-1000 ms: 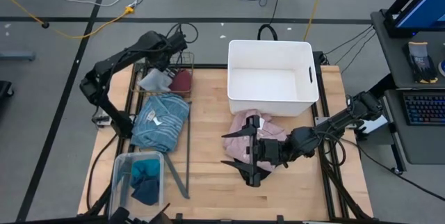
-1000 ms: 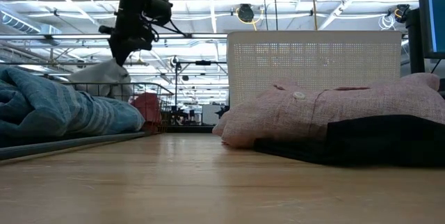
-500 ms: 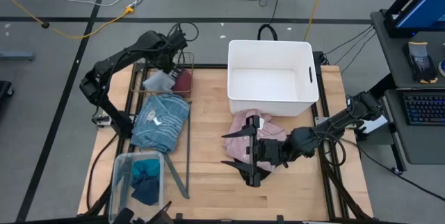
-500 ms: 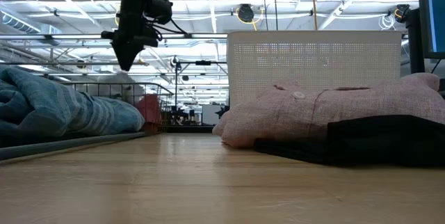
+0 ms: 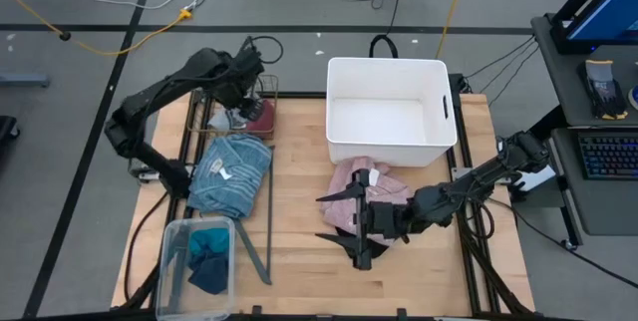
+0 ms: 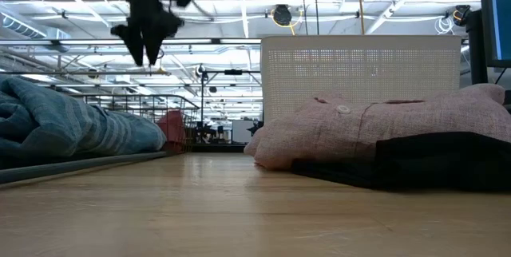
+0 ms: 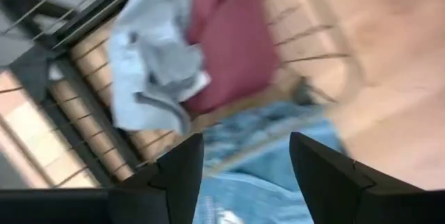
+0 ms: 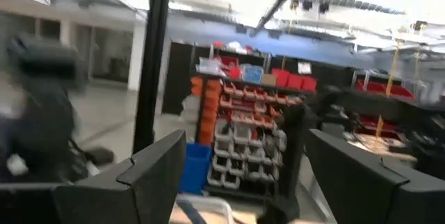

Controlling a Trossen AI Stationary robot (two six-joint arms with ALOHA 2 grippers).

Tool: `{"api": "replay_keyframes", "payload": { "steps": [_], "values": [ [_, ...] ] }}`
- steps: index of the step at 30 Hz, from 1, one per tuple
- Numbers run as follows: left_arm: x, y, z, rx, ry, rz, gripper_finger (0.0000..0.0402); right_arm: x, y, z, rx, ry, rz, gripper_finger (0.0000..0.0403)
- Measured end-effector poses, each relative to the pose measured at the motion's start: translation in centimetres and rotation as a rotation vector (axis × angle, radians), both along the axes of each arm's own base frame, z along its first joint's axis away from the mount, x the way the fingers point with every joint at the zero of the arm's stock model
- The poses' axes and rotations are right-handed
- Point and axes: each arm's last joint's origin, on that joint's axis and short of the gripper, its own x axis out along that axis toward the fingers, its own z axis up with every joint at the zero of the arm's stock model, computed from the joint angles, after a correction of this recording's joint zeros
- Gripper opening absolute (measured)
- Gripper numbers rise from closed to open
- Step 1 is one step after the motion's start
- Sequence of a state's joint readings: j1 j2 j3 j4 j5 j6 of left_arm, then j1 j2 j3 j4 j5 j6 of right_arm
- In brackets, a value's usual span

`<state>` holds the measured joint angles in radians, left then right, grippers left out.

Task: Pick & Place Cloths
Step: Put the black shorts into the black wire basket

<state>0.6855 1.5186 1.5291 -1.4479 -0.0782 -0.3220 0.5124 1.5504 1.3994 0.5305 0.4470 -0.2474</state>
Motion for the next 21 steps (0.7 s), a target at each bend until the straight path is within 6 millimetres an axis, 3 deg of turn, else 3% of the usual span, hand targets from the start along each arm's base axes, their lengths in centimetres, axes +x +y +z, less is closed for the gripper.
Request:
{"api": "replay_keyframes", "payload": {
  "steps": [5,11,18,21],
  "values": [
    [0.0,-4.5,3.3,0.095,-0.197,-0.109,0.0184,-0.3,0.6,-1.1,-0.042,0.126,-0.081,0.0293],
    [-0.5,-9.7,6.8,0.199,-0.467,-0.265,0.0113,-1.0,1.8,-2.4,0.005,0.249,-0.071,0.0293],
    [-0.6,-13.9,8.8,0.233,-0.663,-0.444,0.0013,-1.8,3.0,-3.5,0.109,0.349,-0.04,0.0293],
    [0.0,-15.5,9.3,0.236,-0.728,-0.513,0.0008,-2.1,3.4,-3.9,0.142,0.386,-0.03,0.0293]
  ]
}}
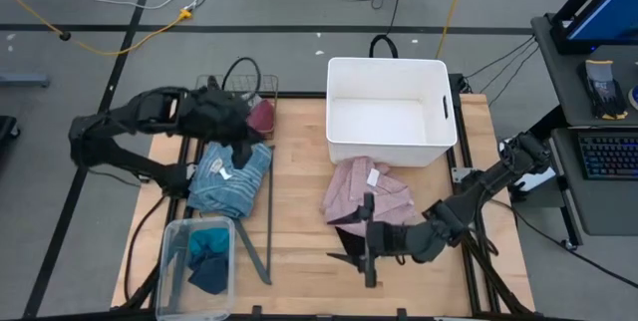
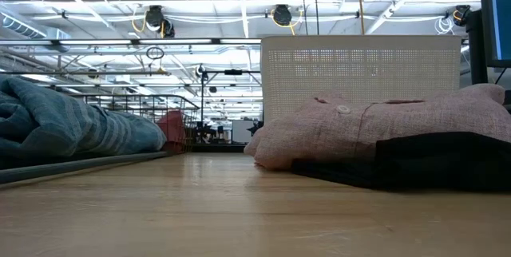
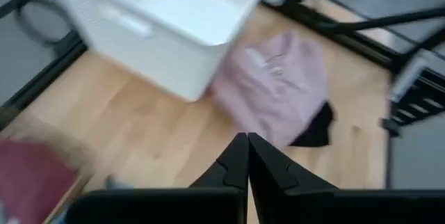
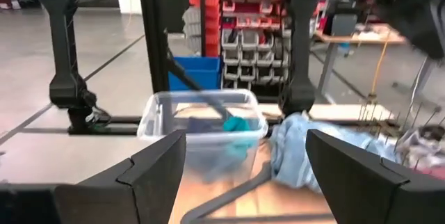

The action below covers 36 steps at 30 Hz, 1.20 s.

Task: Pick & Place Cloths
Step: Put the black shorts into the black wire basket

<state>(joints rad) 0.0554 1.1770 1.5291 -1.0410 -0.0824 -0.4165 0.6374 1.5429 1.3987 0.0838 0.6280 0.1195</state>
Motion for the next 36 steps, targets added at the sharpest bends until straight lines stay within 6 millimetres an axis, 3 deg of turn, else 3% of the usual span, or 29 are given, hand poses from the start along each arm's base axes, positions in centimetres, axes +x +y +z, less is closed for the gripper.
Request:
{"api": "replay_keyframes", "payload": {
  "steps": [8,13,18,27,36],
  "values": [
    [1.0,-4.0,1.6,0.078,-0.196,-0.246,0.0004,-1.3,0.4,-0.1,0.063,0.073,0.015,0.0293],
    [0.9,-5.6,2.0,0.065,-0.245,-0.318,0.0005,-3.3,0.3,0.0,0.078,0.161,0.034,0.0293],
    [0.7,-6.7,2.1,0.069,-0.263,-0.322,0.0002,-4.3,1.1,-1.0,0.108,0.289,0.135,0.0293],
    [0.0,-9.3,2.6,0.19,-0.325,-0.35,0.0002,-4.5,2.2,-3.8,0.067,0.496,0.218,0.0293],
    [0.7,-11.2,-1.0,0.148,-0.417,-0.381,0.0005,-2.6,2.4,-7.4,-0.021,0.678,0.301,0.0293]
  ]
}}
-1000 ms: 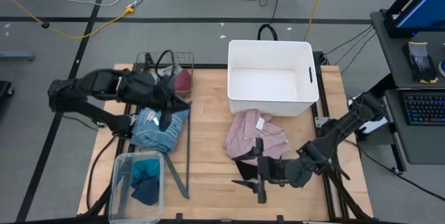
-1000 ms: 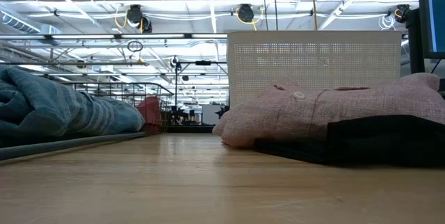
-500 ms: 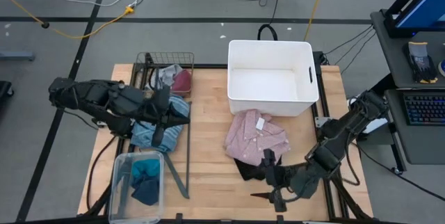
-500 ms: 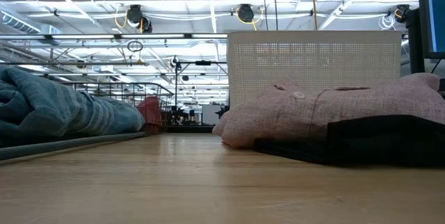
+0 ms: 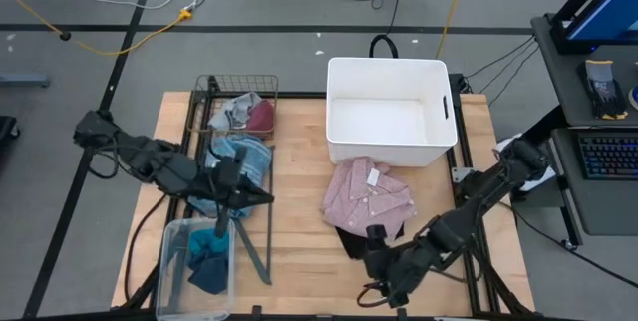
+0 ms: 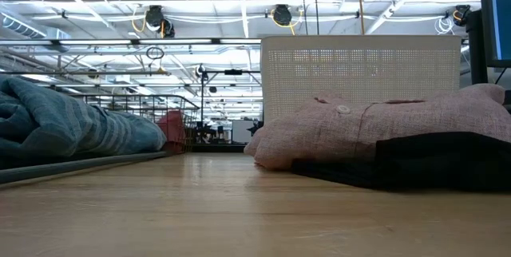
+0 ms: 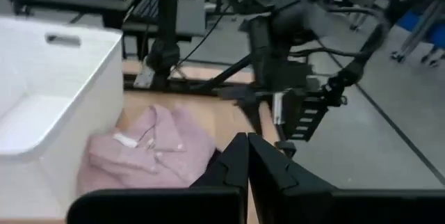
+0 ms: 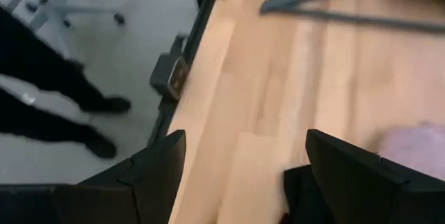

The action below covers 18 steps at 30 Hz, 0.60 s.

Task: Pick & Place Cloths
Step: Put the black shorts into the black wire basket

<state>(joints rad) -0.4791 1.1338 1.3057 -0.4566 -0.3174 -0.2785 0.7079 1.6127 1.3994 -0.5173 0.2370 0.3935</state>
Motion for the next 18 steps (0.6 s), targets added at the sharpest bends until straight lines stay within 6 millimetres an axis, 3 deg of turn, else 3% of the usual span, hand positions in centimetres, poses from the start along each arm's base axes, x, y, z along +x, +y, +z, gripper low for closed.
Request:
{"api": "replay_keyframes", "payload": {
  "steps": [5,18],
  "values": [
    [0.0,0.1,-2.1,-0.029,0.013,0.02,0.0007,1.5,0.3,-2.5,-0.011,0.087,0.044,0.0293],
    [-0.5,-0.1,-2.7,-0.068,0.022,0.006,0.002,4.5,0.4,-9.4,-0.102,0.263,0.035,0.0293]
  ]
}}
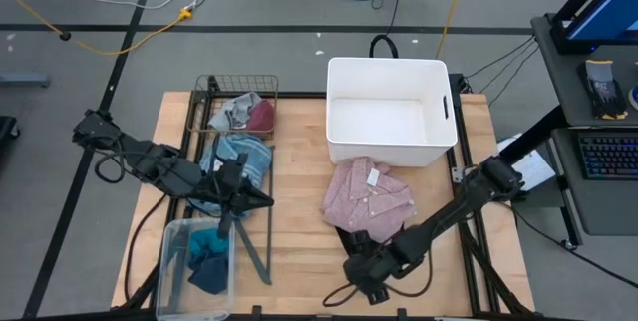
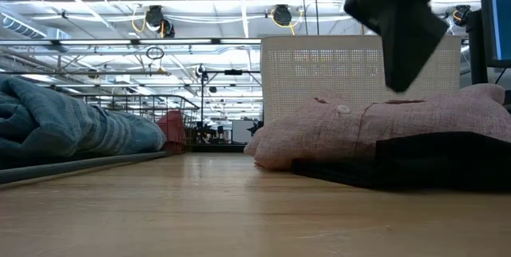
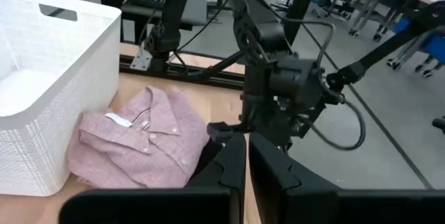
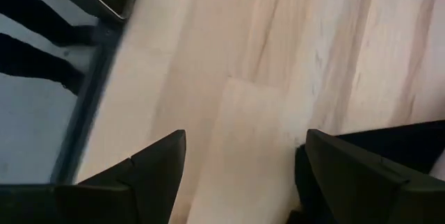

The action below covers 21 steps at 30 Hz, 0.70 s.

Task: Pick & Place Cloths
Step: Put the black shorts into the black wire basket

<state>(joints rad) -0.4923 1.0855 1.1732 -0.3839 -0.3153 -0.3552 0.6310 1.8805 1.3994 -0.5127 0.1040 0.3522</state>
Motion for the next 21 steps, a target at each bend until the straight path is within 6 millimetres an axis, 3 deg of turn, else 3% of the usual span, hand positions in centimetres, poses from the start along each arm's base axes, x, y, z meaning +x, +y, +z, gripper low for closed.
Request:
{"api": "replay_keyframes", "payload": {
  "steps": [5,21],
  "values": [
    [0.0,0.0,0.0,-0.014,0.002,0.002,0.0021,0.0,-0.3,-1.6,-0.091,0.053,-0.025,0.0293],
    [0.0,0.0,0.0,-0.016,0.002,0.003,0.0021,-0.4,-1.0,-1.4,-0.14,0.082,-0.069,0.0293]
  ]
}}
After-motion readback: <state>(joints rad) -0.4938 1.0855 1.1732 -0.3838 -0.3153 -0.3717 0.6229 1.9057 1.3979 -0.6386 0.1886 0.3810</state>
